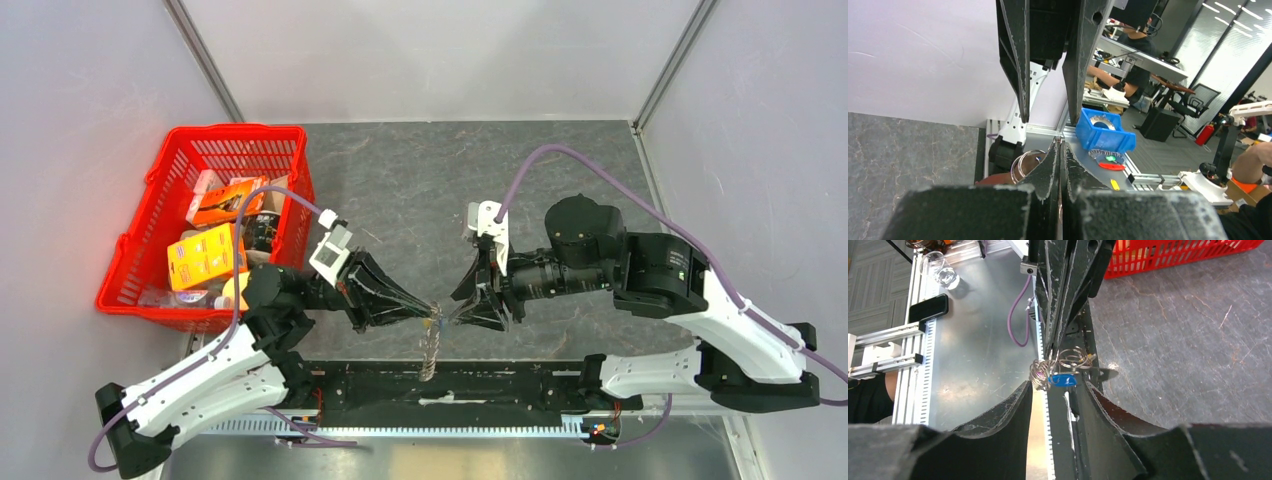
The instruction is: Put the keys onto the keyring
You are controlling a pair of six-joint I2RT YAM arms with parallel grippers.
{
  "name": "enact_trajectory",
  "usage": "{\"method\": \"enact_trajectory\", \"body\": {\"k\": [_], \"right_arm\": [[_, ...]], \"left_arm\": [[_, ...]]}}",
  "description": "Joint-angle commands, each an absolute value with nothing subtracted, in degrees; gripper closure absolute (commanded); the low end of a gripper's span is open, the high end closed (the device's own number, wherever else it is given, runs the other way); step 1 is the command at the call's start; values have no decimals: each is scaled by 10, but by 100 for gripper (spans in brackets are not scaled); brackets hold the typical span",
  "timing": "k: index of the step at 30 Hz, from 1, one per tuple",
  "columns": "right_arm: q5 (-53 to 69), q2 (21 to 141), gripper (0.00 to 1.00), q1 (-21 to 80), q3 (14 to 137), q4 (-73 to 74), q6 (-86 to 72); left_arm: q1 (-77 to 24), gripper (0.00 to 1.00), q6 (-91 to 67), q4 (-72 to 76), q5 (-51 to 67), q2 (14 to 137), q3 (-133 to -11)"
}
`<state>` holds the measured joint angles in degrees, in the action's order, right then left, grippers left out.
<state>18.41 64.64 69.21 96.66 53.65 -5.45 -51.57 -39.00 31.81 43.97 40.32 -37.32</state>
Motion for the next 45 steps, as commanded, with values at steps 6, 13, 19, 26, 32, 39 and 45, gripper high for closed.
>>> {"method": "enact_trajectory", "body": {"k": [6,13,19,26,32,39,45], "right_arm": [[176,642,53,693,957,511,-23],[180,656,55,693,956,508,-13],[151,655,57,697,956,504,1],[103,625,57,698,944,494,40],[109,628,56,698,942,480,68],[98,645,56,698,969,487,113],[131,664,49,697,996,525,169]], "left_arm": [[-518,98,-445,406,375,391,-349],[-518,98,-462,425,353,391,-344],[-518,98,-481,430,313,381,-333],[-518,98,-497,435,255,360,-308],[-518,98,-505,471,221,350,-287],[-518,98,-505,587,216,369,-252],[-518,98,-497,670,248,409,-245]]}}
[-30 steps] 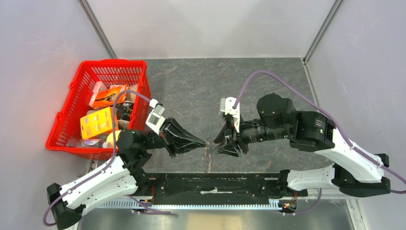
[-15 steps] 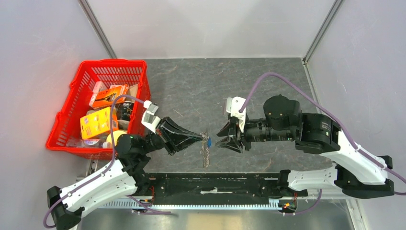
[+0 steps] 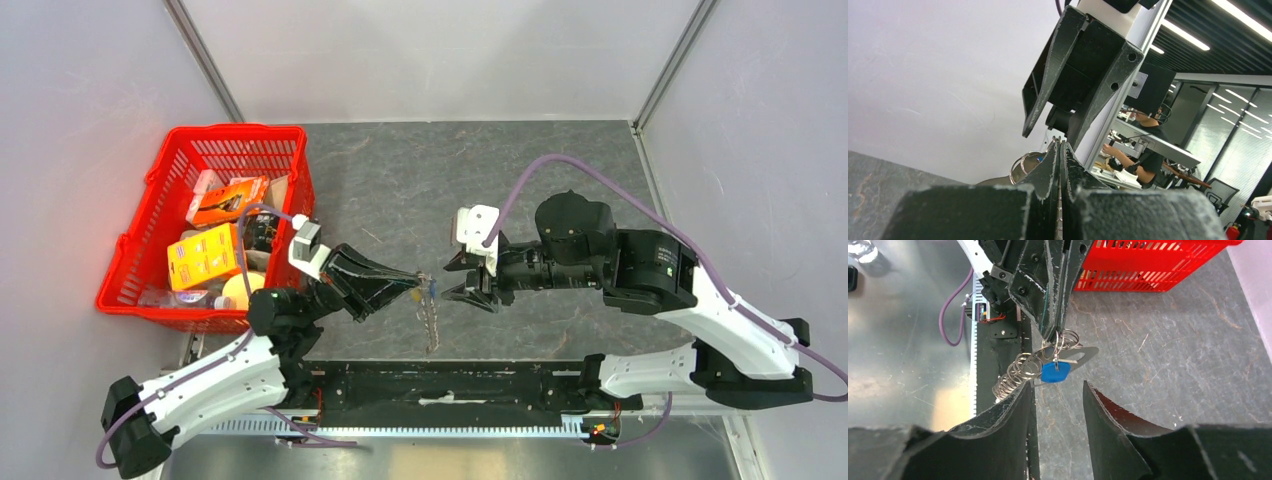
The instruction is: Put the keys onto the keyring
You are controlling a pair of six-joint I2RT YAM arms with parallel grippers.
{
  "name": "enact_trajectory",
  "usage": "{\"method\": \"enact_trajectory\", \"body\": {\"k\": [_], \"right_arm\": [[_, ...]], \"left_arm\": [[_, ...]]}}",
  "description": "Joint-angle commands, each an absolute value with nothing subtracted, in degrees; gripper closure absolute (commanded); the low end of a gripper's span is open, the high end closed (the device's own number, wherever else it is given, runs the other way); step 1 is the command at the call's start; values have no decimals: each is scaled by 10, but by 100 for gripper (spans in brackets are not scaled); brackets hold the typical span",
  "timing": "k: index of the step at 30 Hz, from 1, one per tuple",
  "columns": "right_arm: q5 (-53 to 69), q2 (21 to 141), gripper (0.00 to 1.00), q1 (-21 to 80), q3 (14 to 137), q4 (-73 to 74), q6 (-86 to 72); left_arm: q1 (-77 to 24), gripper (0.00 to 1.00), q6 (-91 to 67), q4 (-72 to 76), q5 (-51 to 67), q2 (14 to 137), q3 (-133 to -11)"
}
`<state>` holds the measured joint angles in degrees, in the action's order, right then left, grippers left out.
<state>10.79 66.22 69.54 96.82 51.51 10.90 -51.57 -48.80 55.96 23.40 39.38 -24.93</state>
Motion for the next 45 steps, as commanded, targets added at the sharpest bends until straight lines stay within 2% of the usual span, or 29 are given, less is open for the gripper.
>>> {"method": "enact_trajectory", "body": {"k": [1,11,18,29,41,45], "right_arm": [[139,663,48,698,995,526,182],[175,666,46,698,1016,533,235],[176,686,56,698,1022,514,226],[176,697,61,698,1028,484,217],[175,700,71,701,1027,477,215],[189,700,71,704,1028,480,212]], "left_arm": [[-518,98,-497,684,249,414,-241],[-518,98,-498,754,252,431,-226],[-518,98,-501,752,248,423,-226],[-518,98,-499,740,238,424,-229],[-518,98,-499,736,236,427,-232],[-518,98,-499,734,235,426,-232]]}}
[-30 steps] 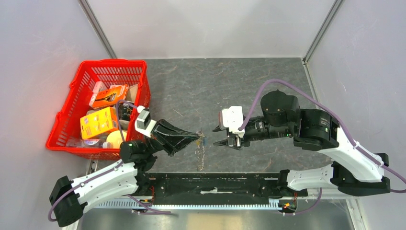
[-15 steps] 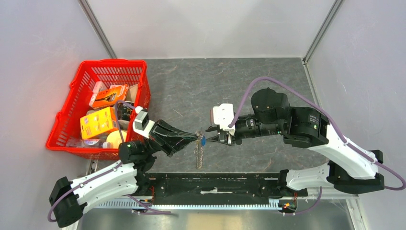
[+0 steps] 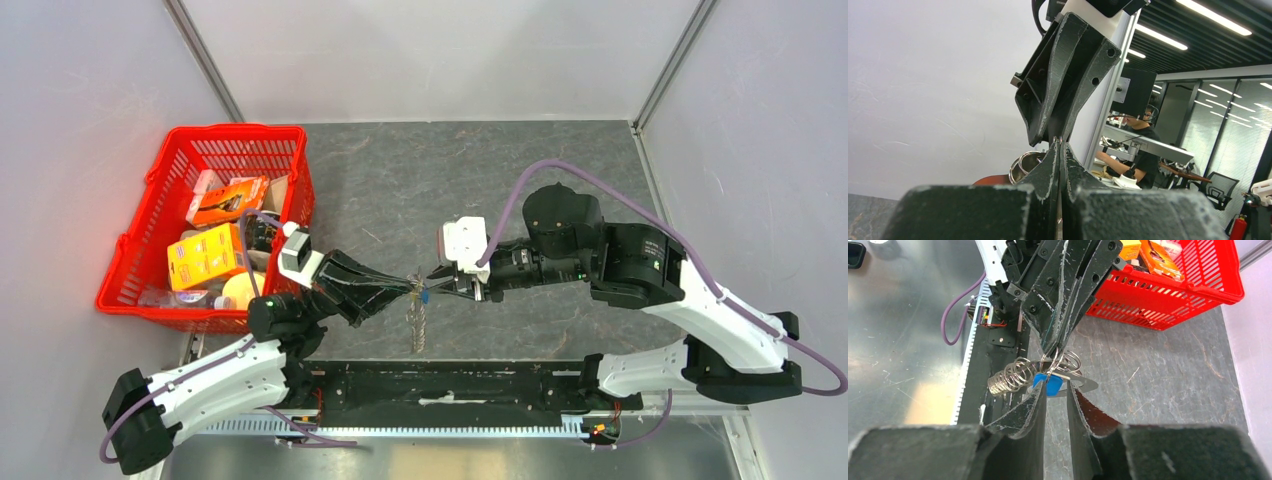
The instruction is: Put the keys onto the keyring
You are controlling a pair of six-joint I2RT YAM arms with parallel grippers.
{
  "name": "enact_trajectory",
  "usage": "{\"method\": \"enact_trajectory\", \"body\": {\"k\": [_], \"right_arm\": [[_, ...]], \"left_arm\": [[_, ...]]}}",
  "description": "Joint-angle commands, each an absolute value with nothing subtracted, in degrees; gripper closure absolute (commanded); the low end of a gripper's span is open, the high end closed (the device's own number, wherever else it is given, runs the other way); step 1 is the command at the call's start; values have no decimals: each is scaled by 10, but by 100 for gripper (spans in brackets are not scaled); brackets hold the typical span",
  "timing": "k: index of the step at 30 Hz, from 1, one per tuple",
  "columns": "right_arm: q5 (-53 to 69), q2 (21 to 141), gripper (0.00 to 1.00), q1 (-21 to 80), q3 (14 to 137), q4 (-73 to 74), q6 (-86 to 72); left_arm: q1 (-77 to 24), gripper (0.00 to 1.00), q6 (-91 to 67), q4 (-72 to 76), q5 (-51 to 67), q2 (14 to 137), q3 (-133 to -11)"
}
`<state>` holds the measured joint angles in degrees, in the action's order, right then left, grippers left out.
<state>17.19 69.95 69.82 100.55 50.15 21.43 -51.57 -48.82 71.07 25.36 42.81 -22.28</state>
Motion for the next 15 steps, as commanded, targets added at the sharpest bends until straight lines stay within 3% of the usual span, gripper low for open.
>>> {"method": "enact_trajectory", "body": {"k": [1,8,15], "right_arm": [[196,700,71,704,1028,481,211],[196,702,68,714,1027,489,211],[181,708,73,721,1033,489,216]], "left_arm": [[-518,98,-499,735,235,426,-232],[-518,98,-499,731,235,425,-235],[-518,98,-500,729,235,424,-238]]}}
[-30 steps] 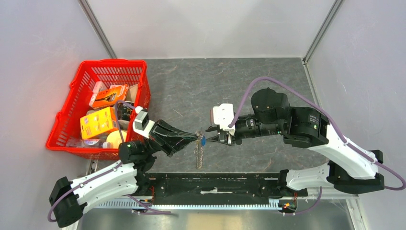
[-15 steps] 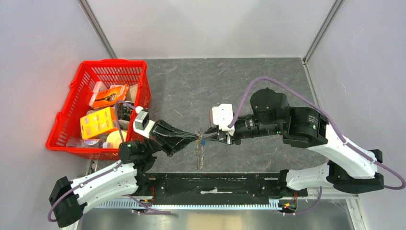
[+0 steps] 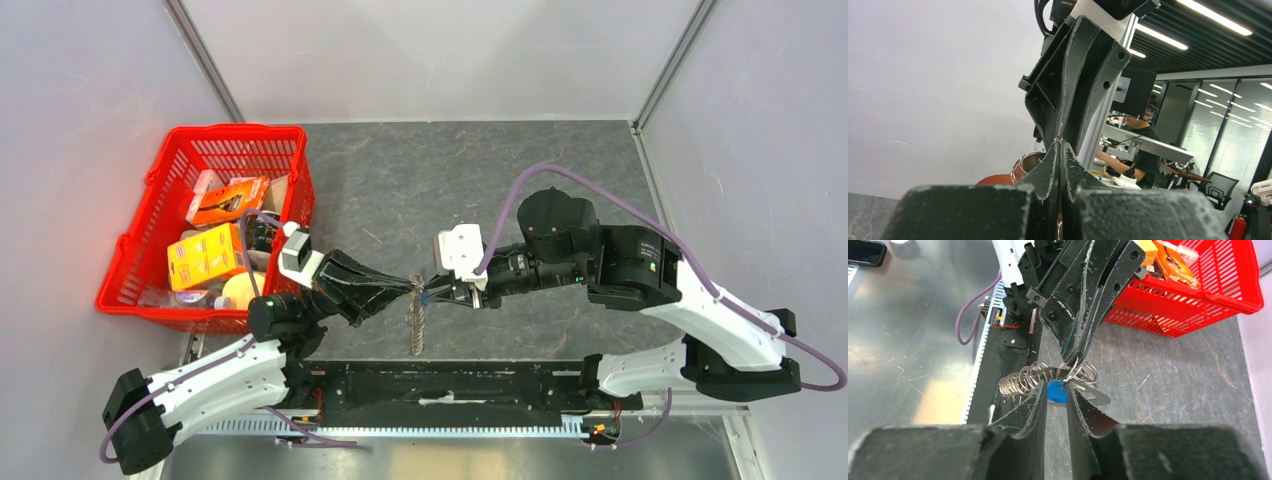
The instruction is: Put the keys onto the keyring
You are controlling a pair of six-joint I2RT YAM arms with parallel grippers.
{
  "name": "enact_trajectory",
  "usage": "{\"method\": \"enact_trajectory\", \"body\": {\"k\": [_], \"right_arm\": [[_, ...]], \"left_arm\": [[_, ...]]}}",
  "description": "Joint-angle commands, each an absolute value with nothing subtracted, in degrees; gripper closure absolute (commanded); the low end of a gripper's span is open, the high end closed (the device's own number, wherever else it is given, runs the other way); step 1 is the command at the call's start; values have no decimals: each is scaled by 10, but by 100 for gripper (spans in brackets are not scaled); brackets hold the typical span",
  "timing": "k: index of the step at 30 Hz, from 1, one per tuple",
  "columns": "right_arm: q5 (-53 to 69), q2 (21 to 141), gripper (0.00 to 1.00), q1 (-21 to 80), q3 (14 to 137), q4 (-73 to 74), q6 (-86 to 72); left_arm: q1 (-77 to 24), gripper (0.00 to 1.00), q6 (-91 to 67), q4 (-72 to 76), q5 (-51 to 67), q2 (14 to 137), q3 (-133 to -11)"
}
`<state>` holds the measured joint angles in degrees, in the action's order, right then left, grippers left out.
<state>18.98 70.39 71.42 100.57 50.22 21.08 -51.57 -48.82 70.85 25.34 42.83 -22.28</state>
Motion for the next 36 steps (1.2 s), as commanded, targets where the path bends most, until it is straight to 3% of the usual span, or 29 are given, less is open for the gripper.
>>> {"method": "enact_trajectory", "body": {"k": [1,10,36], "right_arm": [[178,709,75,722,1033,488,217],[156,709,100,728,1036,489,218],[152,708,100,782,973,454,199]], "left_arm": [[-518,98,-501,729,236,424,-240],[-518,98,-515,746,244,431,-246],[-519,98,-497,736,176,426,-245]]}}
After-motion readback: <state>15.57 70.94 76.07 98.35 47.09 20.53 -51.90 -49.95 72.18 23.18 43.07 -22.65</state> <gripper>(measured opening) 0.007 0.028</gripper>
